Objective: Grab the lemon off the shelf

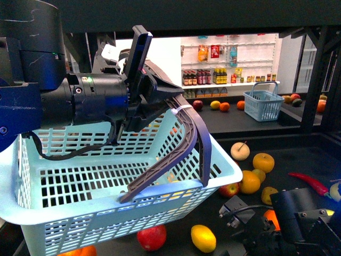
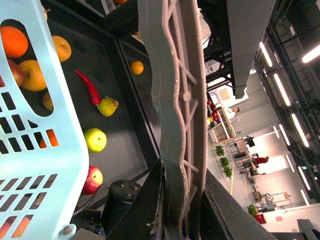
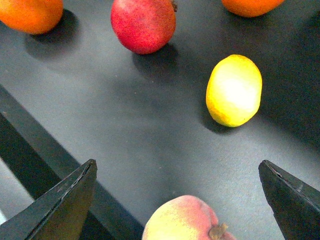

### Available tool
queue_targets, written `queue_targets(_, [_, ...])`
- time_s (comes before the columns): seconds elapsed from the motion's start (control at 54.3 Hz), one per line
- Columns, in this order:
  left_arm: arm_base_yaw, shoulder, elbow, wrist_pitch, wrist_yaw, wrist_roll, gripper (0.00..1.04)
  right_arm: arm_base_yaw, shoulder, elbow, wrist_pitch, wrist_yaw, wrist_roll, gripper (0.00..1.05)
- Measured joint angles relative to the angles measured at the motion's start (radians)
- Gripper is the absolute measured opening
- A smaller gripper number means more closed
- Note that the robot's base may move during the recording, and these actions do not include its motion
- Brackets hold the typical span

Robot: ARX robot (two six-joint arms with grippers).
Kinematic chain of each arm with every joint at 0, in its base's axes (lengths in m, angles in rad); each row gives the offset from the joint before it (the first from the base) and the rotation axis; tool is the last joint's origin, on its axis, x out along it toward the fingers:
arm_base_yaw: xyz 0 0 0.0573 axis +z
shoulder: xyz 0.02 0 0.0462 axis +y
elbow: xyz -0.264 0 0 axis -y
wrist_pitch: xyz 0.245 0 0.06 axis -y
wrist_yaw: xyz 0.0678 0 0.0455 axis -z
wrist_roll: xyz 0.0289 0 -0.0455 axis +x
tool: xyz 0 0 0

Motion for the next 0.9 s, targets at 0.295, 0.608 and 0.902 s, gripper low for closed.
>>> queue_targets(0.295, [0.000,0.000,0.000,0.000,0.003,0.000,0.13,0.036,0.149,0.222,-0.076,0.082,-0.168,0.97])
queue_targets(0.608, [0.000,0.000,0.000,0.000,0.002,0.000,0.13,0.055,0.306,0.506,-0.183,0.160,-0.219,0.97])
queue_targets(0.902, [0.000,0.000,0.000,0.000,0.000,0.000,0.13,0.057,0.399,0.717,-0.302,0.180,-0.218,0.97])
